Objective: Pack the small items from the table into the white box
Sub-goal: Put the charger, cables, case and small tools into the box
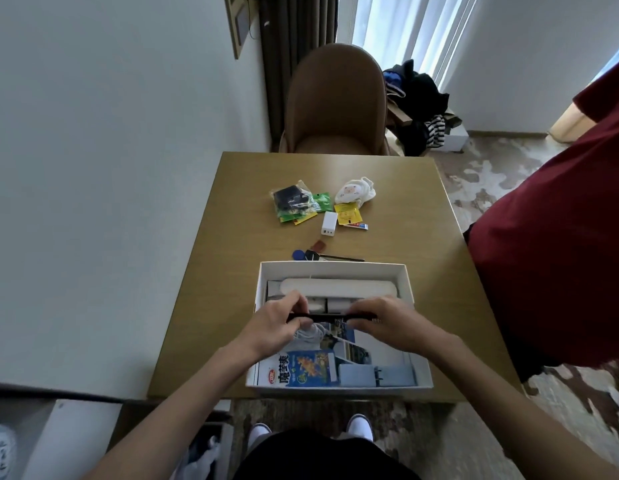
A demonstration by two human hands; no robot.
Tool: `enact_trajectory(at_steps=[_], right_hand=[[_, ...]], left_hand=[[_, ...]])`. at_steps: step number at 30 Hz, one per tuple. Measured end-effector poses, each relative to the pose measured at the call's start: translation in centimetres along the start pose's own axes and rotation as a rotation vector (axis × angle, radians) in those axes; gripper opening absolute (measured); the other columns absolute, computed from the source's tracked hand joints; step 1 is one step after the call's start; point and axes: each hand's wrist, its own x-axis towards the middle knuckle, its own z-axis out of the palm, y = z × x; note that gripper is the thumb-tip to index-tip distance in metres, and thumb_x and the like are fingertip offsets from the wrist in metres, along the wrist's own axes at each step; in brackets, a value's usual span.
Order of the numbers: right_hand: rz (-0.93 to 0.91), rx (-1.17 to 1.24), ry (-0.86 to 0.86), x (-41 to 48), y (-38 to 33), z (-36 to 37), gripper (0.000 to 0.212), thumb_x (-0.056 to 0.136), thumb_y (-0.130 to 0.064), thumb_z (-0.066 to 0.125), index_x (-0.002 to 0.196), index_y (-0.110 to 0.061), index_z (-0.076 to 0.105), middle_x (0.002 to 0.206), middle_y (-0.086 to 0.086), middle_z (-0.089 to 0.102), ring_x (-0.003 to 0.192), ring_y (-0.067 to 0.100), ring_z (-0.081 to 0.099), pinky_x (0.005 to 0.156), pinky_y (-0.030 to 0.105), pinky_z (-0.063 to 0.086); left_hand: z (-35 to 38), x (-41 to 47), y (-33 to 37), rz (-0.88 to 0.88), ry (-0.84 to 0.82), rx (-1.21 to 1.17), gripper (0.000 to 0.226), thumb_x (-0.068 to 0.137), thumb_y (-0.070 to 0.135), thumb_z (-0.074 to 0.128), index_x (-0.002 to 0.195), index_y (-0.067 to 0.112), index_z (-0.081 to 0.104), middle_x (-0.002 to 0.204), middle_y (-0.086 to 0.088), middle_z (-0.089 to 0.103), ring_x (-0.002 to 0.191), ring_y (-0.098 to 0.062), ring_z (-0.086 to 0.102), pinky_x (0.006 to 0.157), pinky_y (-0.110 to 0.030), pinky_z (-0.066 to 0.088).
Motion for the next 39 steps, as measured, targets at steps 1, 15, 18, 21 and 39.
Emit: enact_trajectory(at_steps=[1, 15, 18, 21, 39], right_hand=[[-0.009, -0.006, -0.027, -0.1, 0.2, 0.5, 0.016, 0.094, -0.033, 0.057, 0.107, -0.031, 0.066, 0.084, -0.023, 0.058, 0.077, -0.01, 0.056, 0.067, 0.016, 0.045], [0.268, -0.131, 0.272, 2.1, 2.2, 0.3, 0.002, 0.096, -0.016, 0.054, 0.097, -0.017, 0.053, 0.087, -0.005, 0.062, 0.07, 0.012, 0.054, 0.053, 0.019, 0.035], [0.272, -0.243, 0.276, 2.3, 2.3, 0.5, 0.009, 0.092, -0.013, 0.056, 0.098, -0.019, 0.054, 0.088, -0.006, 0.062, 0.072, 0.013, 0.053, 0.056, 0.023, 0.036], [0.167, -0.412, 0.308, 3.0, 2.1, 0.8, 0.019, 0.089, -0.007, 0.058, 0.105, -0.018, 0.063, 0.092, -0.001, 0.067, 0.076, 0.014, 0.055, 0.066, 0.027, 0.043], [-0.095, -0.33, 0.479, 5.2, 2.7, -1.9, 0.012, 0.091, -0.021, 0.063, 0.099, -0.016, 0.07, 0.096, 0.0, 0.068, 0.087, 0.019, 0.061, 0.071, 0.034, 0.05]], left_hand=[[0.2, -0.2, 0.0, -0.008, -0.008, -0.01, 0.016, 0.089, 0.018, 0.064, 0.092, 0.027, 0.051, 0.087, 0.002, 0.068, 0.073, -0.003, 0.063, 0.059, -0.019, 0.05], [0.3, 5.7, 0.3, -0.271, 0.125, 0.178, 0.037, 0.093, 0.036, 0.055, 0.124, 0.016, 0.05, 0.121, 0.0, 0.058, 0.101, -0.016, 0.056, 0.082, -0.032, 0.049], [0.4, 7.0, 1.0, -0.275, 0.138, 0.072, 0.019, 0.09, 0.03, 0.061, 0.105, 0.018, 0.061, 0.109, 0.0, 0.066, 0.095, -0.017, 0.061, 0.082, -0.034, 0.052], [-0.1, 6.5, 0.9, -0.253, 0.156, 0.066, 0.007, 0.09, 0.028, 0.061, 0.088, 0.021, 0.061, 0.092, 0.002, 0.066, 0.079, -0.015, 0.062, 0.071, -0.034, 0.054], [-2.0, 5.2, 1.7, -0.168, 0.219, 0.001, 0.01, 0.095, 0.019, 0.054, 0.102, 0.017, 0.062, 0.098, 0.001, 0.065, 0.087, -0.009, 0.061, 0.066, -0.013, 0.048]])
